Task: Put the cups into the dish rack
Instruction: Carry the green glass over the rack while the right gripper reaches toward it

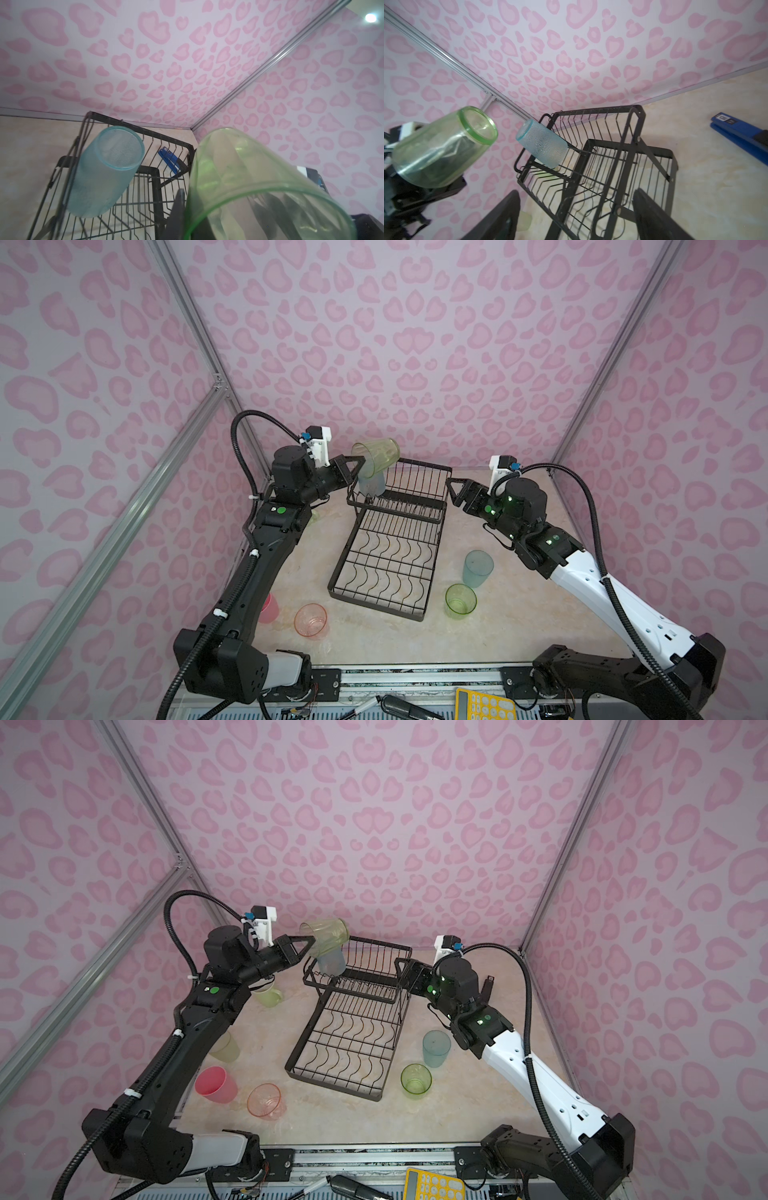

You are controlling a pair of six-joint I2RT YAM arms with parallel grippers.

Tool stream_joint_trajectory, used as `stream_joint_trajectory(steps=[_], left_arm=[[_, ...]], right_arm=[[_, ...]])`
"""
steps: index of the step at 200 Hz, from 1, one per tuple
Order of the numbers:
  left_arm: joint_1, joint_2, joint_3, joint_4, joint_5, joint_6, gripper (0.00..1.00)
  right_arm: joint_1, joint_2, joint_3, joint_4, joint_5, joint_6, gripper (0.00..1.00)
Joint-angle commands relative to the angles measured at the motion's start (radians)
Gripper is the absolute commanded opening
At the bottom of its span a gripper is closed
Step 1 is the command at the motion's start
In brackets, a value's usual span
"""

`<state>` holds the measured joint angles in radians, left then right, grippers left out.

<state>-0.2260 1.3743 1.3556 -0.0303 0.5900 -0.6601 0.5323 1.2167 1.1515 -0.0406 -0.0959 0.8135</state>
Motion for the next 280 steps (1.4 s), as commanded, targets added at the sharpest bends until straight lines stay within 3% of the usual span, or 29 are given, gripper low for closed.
stream_joint_trajectory(steps=[1, 57, 104, 166, 280], left_arm=[[-0.036, 0.027, 0.004, 0.14, 0.09, 0.045, 0.03], [-0.153, 0.047, -0.043, 0.245, 0.086, 0.11, 0.03], [-0.227, 0.106, -0.018, 0.266, 0.085, 0.136, 0.03], [-0.261, 0.154, 0.033, 0.279, 0.076, 0.137, 0.03], [-0.304, 0.258, 0.094, 0.303, 0.043, 0.116, 0.04]], right_arm=[[-0.014, 0.019, 0.001, 0.156, -0.07, 0.211, 0.86], [-0.029, 0.05, -0.007, 0.317, -0.084, 0.486, 0.92], [-0.028, 0.053, -0.037, 0.37, -0.084, 0.634, 0.86], [-0.028, 0.067, 0.007, 0.229, -0.118, 0.689, 0.84], [-0.047, 0.087, 0.011, 0.241, -0.134, 0.757, 0.83]])
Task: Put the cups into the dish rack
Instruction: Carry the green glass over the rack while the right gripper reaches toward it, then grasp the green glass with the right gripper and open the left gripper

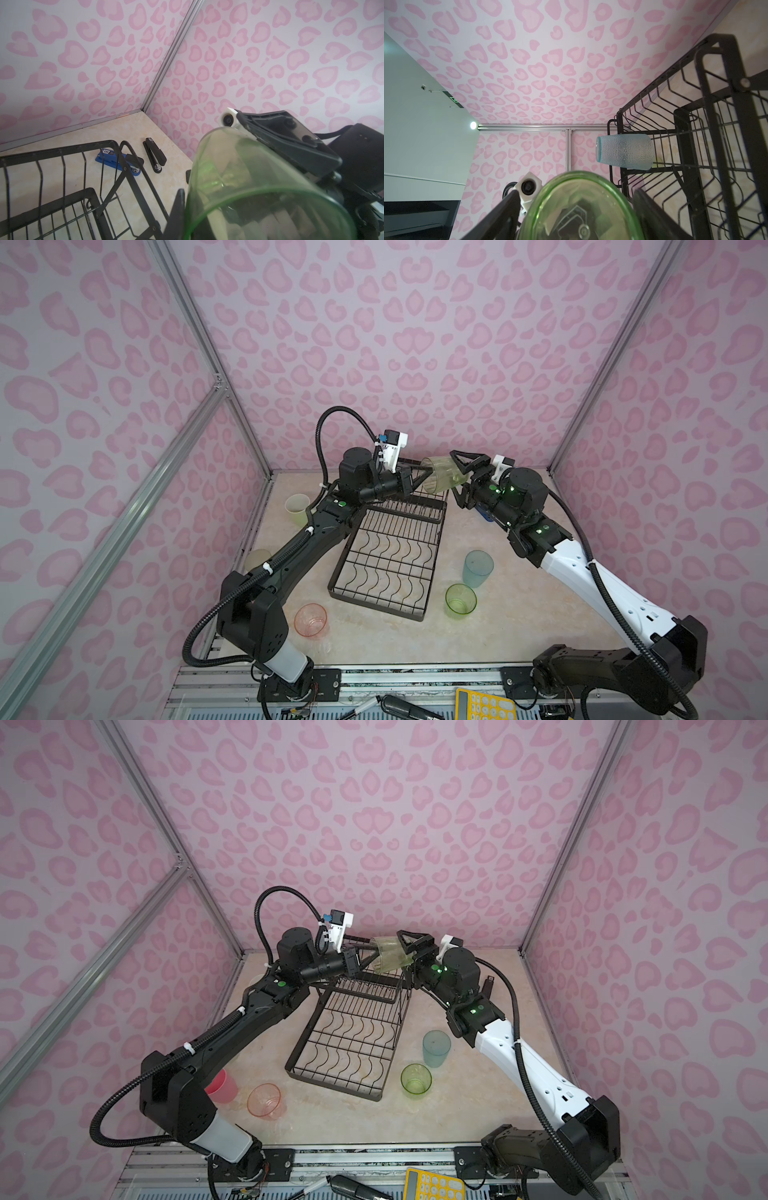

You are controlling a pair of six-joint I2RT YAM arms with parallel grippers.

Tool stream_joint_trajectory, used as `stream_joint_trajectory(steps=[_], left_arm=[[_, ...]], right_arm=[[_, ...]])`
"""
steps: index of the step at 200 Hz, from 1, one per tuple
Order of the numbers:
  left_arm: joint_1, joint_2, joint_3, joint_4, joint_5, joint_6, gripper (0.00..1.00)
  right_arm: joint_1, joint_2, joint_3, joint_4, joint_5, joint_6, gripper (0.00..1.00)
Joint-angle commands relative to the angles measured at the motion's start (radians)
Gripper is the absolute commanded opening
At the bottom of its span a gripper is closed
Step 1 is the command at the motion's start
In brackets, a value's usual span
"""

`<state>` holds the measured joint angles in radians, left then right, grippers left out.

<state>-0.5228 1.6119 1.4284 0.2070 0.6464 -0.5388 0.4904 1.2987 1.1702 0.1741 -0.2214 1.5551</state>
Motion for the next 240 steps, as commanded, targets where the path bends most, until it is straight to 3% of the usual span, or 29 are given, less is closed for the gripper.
stream_joint_trajectory(steps=[1, 35, 60, 94, 109, 152, 191, 240], left_arm=[[-0.008, 0.023, 0.021, 0.066, -0.014, -0.006, 0.04], [-0.017, 0.043, 0.029, 0.075, -0.022, -0.015, 0.07], [-0.017, 0.041, 0.032, 0.06, -0.036, -0.015, 0.17], [-0.017, 0.021, 0.036, 0.01, -0.085, -0.004, 0.35], [-0.014, 0.005, 0.042, -0.034, -0.108, 0.006, 0.49], [0.007, -0.066, 0.037, -0.181, -0.192, 0.037, 0.74], [0.044, -0.148, 0.046, -0.36, -0.301, 0.075, 1.0], [0.132, -0.249, 0.117, -0.661, -0.439, 0.136, 0.97]], right_arm=[[-0.006, 0.004, -0.007, 0.026, -0.008, 0.016, 0.83], [-0.016, -0.001, -0.013, 0.035, 0.003, 0.01, 0.74], [-0.016, -0.006, -0.025, 0.056, 0.014, 0.005, 0.65], [-0.015, -0.02, -0.032, 0.047, 0.06, -0.035, 0.56], [-0.016, -0.028, -0.04, 0.046, 0.084, -0.058, 0.53], [-0.017, -0.05, -0.038, 0.022, 0.163, -0.177, 0.52], [-0.007, -0.017, 0.027, -0.023, 0.198, -0.381, 0.52], [0.093, 0.088, 0.207, -0.16, 0.284, -0.762, 0.54]])
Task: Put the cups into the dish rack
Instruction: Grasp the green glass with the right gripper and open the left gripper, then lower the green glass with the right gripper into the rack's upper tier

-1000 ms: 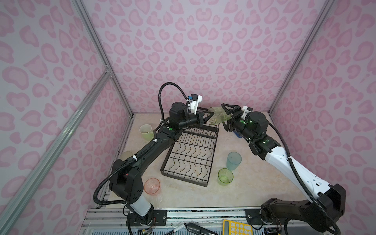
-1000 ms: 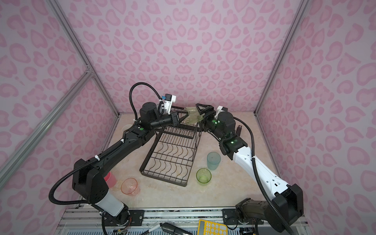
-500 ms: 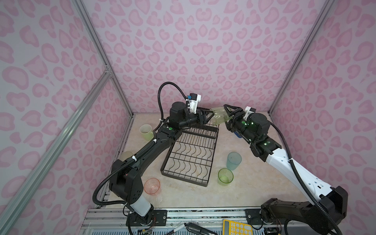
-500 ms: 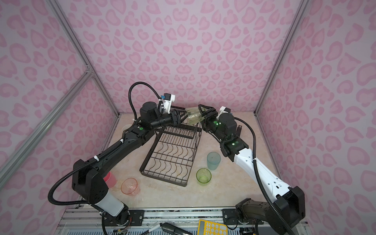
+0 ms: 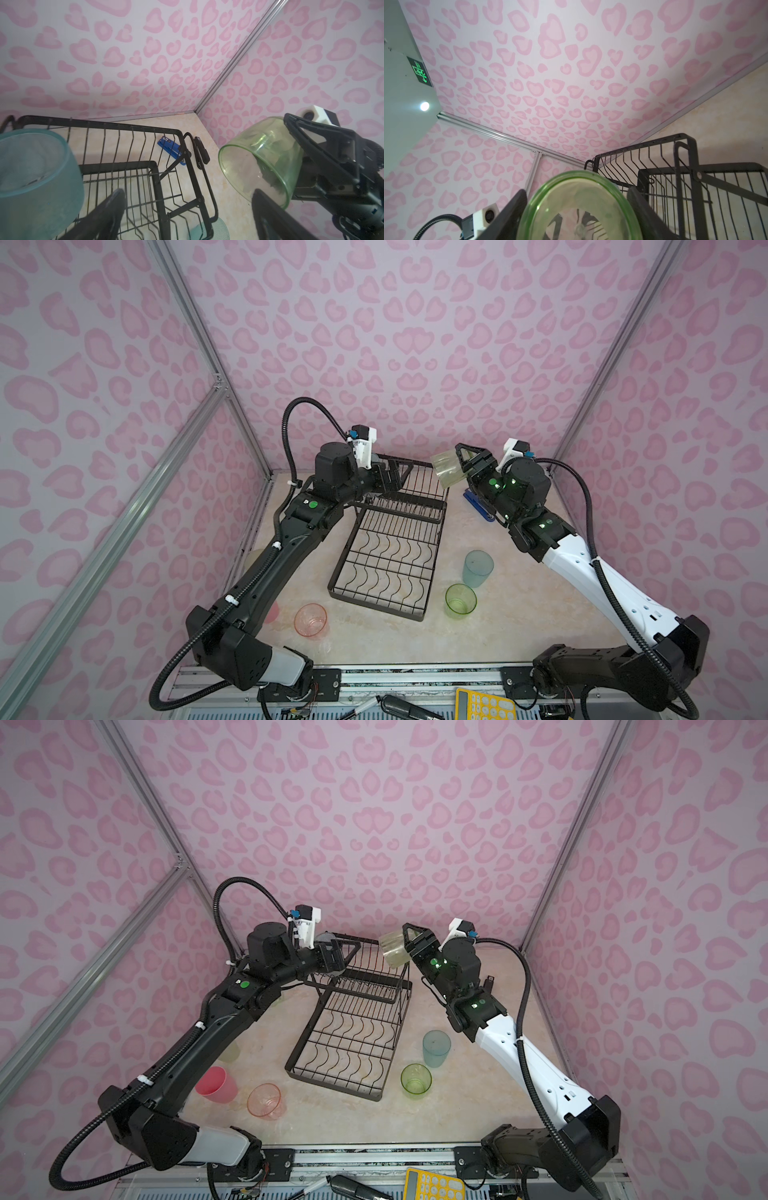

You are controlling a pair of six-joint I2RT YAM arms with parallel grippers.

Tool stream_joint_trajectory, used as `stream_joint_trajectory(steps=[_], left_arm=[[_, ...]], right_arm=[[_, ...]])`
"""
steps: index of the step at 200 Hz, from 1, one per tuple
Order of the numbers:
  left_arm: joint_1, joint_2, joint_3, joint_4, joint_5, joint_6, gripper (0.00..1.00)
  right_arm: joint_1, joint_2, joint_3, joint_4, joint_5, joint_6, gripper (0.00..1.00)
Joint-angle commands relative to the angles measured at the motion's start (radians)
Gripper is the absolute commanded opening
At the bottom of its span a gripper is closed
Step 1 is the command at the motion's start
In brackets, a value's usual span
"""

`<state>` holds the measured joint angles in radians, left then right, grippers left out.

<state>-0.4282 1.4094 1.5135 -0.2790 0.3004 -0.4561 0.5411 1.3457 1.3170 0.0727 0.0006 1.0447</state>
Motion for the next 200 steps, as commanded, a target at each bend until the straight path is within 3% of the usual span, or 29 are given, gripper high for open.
stream_joint_trajectory(steps=[1, 42, 69, 121, 200], left_arm=[[0.041, -0.049, 0.032, -0.179, -0.095, 0.055, 0.97], [0.177, -0.139, -0.009, -0.277, -0.147, 0.091, 0.97], [0.249, -0.173, -0.049, -0.319, -0.179, 0.113, 0.97], [0.306, -0.231, -0.223, -0.314, -0.188, 0.079, 0.98], [0.314, -0.28, -0.389, -0.225, -0.234, 0.115, 0.99]], right_arm=[[0.044, 0.044, 0.066, -0.061, 0.064, -0.259, 0.54], [0.15, 0.167, 0.251, -0.189, 0.162, -0.564, 0.56], [0.191, 0.247, 0.321, -0.225, 0.207, -0.688, 0.56], [0.225, 0.393, 0.44, -0.269, 0.288, -0.822, 0.56], [0.235, 0.515, 0.468, -0.16, 0.336, -0.987, 0.58]])
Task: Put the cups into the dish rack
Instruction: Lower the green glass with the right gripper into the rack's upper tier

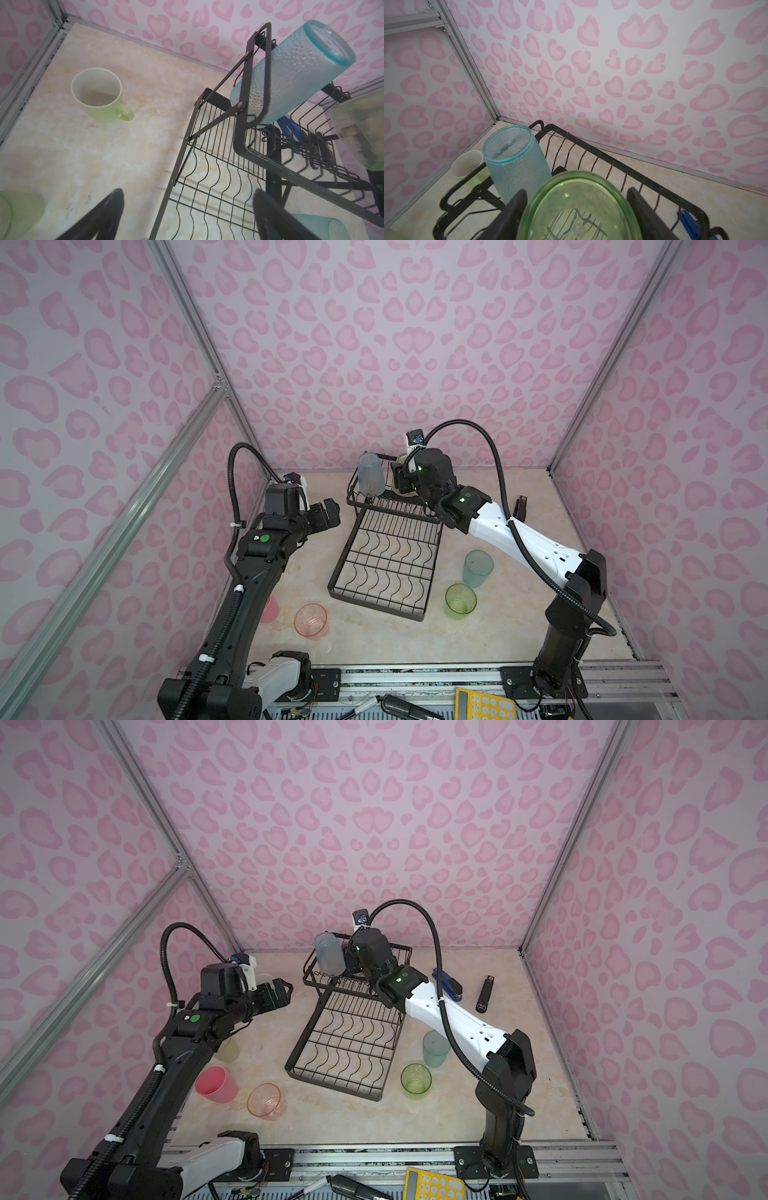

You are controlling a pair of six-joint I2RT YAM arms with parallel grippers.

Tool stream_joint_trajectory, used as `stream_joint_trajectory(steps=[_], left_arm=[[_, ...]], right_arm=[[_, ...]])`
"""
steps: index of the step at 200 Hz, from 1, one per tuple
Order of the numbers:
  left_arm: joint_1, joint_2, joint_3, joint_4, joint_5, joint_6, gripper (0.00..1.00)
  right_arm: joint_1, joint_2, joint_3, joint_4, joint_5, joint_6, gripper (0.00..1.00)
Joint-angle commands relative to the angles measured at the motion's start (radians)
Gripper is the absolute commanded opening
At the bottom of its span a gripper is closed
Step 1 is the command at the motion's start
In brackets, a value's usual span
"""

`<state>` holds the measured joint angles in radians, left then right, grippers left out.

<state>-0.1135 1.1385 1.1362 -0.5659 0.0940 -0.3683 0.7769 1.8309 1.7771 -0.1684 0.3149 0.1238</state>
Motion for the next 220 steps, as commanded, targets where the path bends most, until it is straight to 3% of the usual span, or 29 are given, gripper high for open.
stream_joint_trajectory(steps=[1, 93, 154, 186, 220], left_arm=[[-0.001, -0.01, -0.013, 0.061, -0.027, 0.028, 0.99], [0.0, 0.009, -0.033, 0.075, -0.013, 0.059, 0.96], [-0.001, 0.012, -0.032, 0.068, -0.037, 0.062, 0.95], [-0.001, 0.015, -0.034, 0.07, -0.031, 0.06, 0.95], [0.0, 0.014, -0.036, 0.072, -0.042, 0.06, 0.95]], right_arm=[[-0.001, 0.032, 0.008, 0.082, 0.022, -0.066, 0.58], [-0.017, 0.149, 0.016, 0.179, 0.001, -0.087, 0.61], [-0.025, 0.142, -0.079, 0.254, -0.013, -0.053, 0.67], [-0.027, 0.127, -0.101, 0.264, -0.004, -0.045, 0.74], [-0.032, 0.103, -0.102, 0.265, 0.004, -0.041, 0.89]])
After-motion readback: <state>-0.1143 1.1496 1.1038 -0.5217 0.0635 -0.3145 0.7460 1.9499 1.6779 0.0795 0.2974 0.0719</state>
